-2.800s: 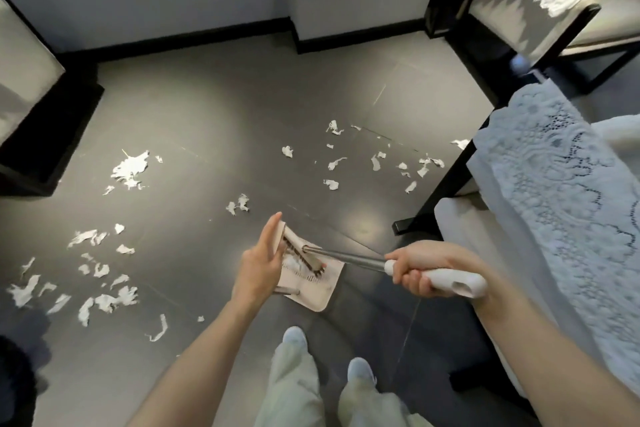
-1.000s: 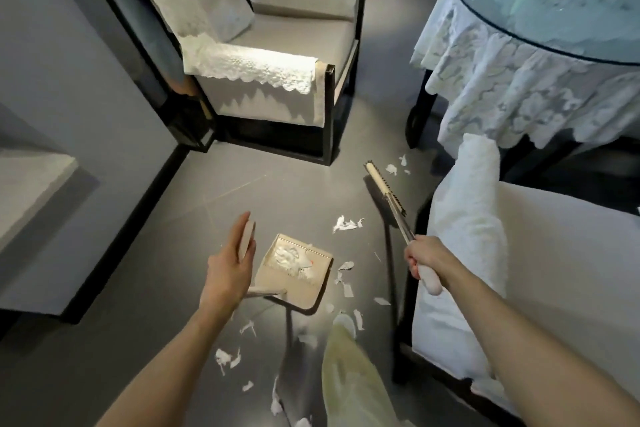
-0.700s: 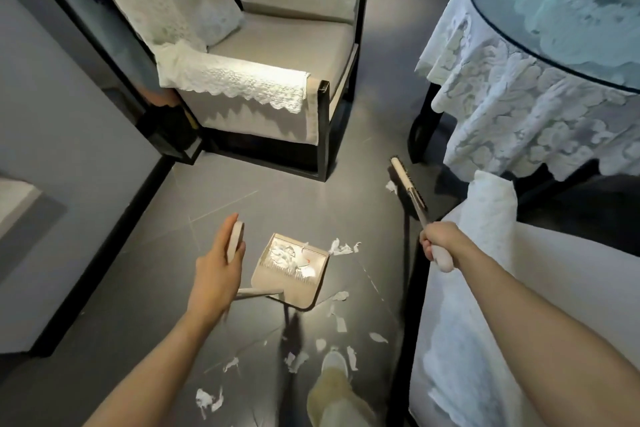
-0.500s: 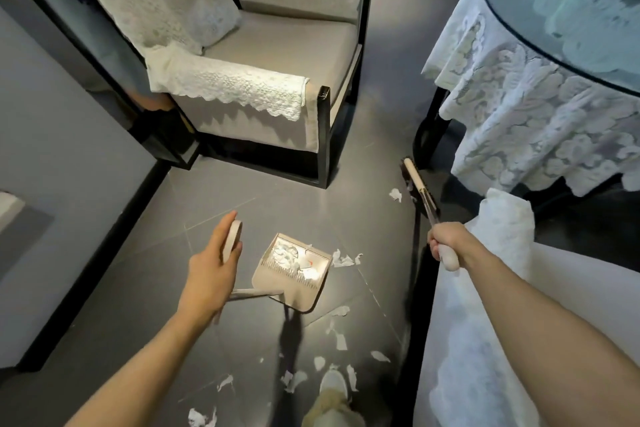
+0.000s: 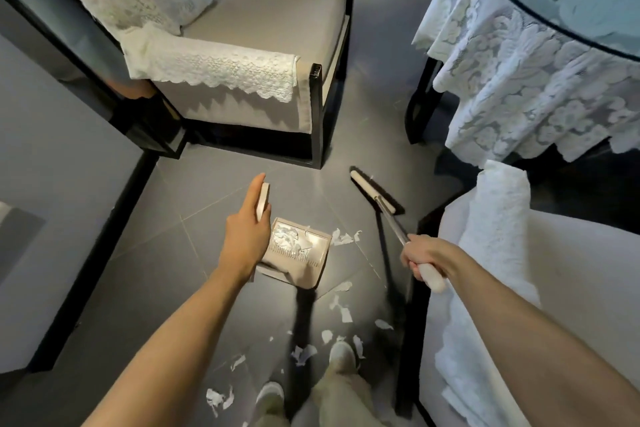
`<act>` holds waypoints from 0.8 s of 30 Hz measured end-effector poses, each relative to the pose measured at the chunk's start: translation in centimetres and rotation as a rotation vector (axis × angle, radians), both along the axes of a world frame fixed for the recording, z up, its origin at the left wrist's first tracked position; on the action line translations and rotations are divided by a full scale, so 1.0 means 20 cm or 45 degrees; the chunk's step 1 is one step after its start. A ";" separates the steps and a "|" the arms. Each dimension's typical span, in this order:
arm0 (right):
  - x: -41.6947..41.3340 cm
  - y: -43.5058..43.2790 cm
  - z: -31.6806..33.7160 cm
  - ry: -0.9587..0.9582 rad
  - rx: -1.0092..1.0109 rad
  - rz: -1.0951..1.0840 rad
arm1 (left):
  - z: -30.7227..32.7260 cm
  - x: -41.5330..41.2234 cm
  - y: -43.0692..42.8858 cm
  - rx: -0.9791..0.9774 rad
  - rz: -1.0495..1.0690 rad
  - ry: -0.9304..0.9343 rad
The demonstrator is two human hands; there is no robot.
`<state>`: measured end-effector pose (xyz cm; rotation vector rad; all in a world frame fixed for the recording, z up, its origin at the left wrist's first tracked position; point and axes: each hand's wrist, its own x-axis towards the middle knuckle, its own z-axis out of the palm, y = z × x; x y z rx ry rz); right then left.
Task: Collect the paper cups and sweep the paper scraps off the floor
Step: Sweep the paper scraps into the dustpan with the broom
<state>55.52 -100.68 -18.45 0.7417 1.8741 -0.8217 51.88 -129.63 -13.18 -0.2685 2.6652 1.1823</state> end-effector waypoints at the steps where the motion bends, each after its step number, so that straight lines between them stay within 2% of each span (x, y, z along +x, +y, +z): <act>1: 0.06 -0.06 0.04 -0.021 -0.012 0.025 | 0.00 0.02 0.00 0.005 -0.010 0.002; 4: 0.23 -0.21 0.16 -0.067 -0.044 0.044 | 0.01 0.07 -0.02 0.025 -0.069 0.018; 8: 0.49 -0.37 0.26 -0.148 -0.155 -0.224 | 0.01 0.18 -0.12 0.038 -0.180 0.018; 16: 0.82 -0.61 0.42 0.052 -0.104 -0.511 | 0.14 0.52 -0.46 0.052 -0.342 0.052; 22: 0.82 -0.74 0.25 0.188 0.003 -0.628 | 0.16 0.67 -0.74 0.060 -0.324 0.083; 24: 0.79 -0.78 0.17 0.203 0.017 -0.584 | 0.15 0.73 -0.82 0.081 -0.329 0.111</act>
